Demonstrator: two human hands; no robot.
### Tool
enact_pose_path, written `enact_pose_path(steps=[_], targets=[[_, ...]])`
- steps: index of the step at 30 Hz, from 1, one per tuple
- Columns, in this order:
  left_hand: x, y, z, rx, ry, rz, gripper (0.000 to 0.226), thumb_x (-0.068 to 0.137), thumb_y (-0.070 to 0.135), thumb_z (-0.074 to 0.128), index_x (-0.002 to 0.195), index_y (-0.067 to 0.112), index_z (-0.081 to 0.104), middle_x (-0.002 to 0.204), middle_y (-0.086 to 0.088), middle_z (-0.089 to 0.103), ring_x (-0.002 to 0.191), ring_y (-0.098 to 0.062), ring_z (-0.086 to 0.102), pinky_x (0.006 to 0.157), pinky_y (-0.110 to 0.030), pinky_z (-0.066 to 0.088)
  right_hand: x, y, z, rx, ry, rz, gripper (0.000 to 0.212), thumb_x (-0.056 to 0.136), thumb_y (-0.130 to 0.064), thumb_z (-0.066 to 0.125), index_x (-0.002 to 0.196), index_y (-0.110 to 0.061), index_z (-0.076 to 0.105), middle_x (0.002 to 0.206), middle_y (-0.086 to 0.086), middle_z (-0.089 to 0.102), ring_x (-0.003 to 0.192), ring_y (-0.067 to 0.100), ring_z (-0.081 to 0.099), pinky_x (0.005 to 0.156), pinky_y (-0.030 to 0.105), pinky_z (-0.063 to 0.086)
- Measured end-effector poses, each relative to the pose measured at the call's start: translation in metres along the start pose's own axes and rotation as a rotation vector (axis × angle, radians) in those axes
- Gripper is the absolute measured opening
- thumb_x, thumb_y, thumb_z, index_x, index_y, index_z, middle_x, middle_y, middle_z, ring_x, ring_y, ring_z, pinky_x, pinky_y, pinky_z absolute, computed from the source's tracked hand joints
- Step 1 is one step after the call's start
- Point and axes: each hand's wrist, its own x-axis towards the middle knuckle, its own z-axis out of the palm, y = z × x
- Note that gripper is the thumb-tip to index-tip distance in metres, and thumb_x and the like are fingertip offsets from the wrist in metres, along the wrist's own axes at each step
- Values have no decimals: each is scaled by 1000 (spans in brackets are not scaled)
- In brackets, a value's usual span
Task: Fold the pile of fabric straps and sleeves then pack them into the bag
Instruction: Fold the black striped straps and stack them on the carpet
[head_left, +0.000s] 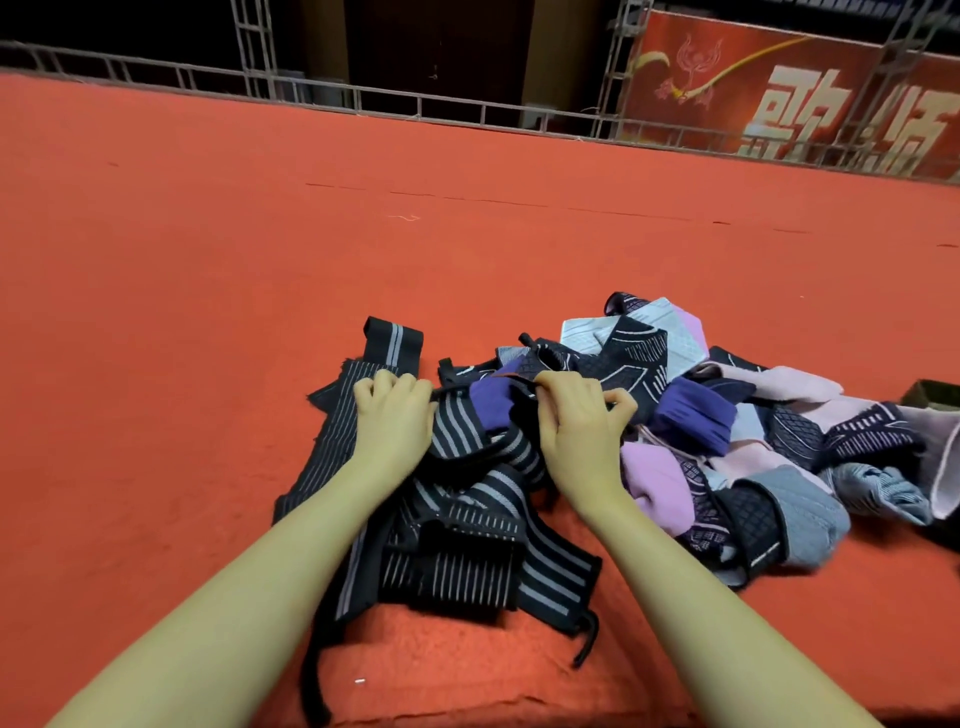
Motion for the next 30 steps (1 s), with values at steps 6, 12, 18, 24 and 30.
enact_pose_path(steps=[6, 12, 18, 24, 30], targets=[[15, 4, -25, 111, 321, 152, 17, 71, 8, 79, 73, 8, 62, 65, -4, 57, 68, -29, 56, 72, -36, 24, 0, 13, -3, -218, -29, -100, 26, 89, -27, 44, 83, -16, 67, 79, -2, 61, 68, 25, 57, 75, 35, 23], [12, 14, -38, 162, 306, 107, 23, 62, 0, 77, 76, 7, 60, 67, -6, 57, 68, -30, 55, 69, -37, 22, -1, 22, -11, -279, -164, -127, 31, 83, -39, 46, 81, -21, 71, 78, -4, 64, 69, 24, 61, 71, 34, 20], [5, 14, -47, 292, 194, 94, 33, 38, -3, 83, 59, 9, 59, 58, -6, 54, 60, -29, 53, 67, -35, 20, 14, 20, -27, -193, 25, -45, 28, 90, -30, 44, 79, -20, 67, 70, -4, 59, 62, 23, 56, 70, 35, 21], [26, 24, -62, 224, 475, 101, 18, 78, 15, 73, 77, 10, 56, 67, -3, 54, 69, -28, 54, 74, -38, 25, 60, 27, -50, -97, 220, 51, 24, 91, -28, 46, 90, -19, 69, 79, -4, 63, 70, 22, 58, 69, 30, 12], [65, 50, -69, 175, 633, 109, 21, 89, 25, 42, 84, 10, 57, 80, -8, 55, 75, -30, 53, 75, -40, 26, 116, 44, -63, -91, 375, 152, 24, 87, -17, 45, 101, -17, 64, 83, 2, 60, 79, 20, 46, 75, 34, 19]])
